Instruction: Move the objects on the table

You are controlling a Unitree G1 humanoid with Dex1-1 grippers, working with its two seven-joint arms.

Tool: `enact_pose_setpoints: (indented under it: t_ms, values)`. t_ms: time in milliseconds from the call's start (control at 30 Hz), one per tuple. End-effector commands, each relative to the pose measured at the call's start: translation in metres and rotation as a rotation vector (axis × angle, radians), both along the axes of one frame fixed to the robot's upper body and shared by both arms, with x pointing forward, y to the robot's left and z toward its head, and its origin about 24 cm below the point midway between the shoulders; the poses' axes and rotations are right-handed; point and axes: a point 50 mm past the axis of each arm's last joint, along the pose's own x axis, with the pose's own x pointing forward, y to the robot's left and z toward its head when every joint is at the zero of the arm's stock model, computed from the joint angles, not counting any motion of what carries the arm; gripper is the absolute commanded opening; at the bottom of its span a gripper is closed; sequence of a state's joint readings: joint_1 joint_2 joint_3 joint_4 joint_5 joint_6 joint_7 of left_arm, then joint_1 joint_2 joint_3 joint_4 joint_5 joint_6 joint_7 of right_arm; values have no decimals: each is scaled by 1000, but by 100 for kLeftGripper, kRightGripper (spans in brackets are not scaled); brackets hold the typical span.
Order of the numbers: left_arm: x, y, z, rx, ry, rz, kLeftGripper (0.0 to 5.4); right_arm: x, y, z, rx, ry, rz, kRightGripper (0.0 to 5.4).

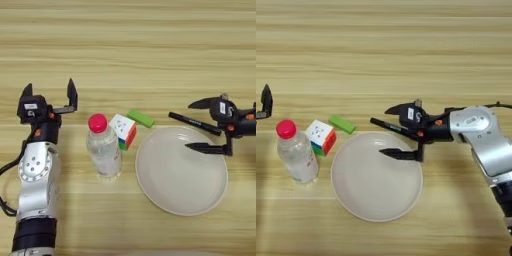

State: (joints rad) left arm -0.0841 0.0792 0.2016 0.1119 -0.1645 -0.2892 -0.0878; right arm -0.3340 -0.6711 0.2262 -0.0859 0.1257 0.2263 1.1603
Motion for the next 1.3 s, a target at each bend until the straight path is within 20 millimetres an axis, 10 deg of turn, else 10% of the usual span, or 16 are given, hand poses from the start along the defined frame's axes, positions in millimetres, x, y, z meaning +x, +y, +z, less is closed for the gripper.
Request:
enact_pose_setpoints:
  t_ms: [33, 1300]
  values:
    - [2, -2, 2, -6, -9, -1, 540, -6, 0, -6, -24, 20, 13, 538]
    - [2, -3, 2, -6, -13, 1, 540, -25, 12, -63, -195, 228, 72, 538]
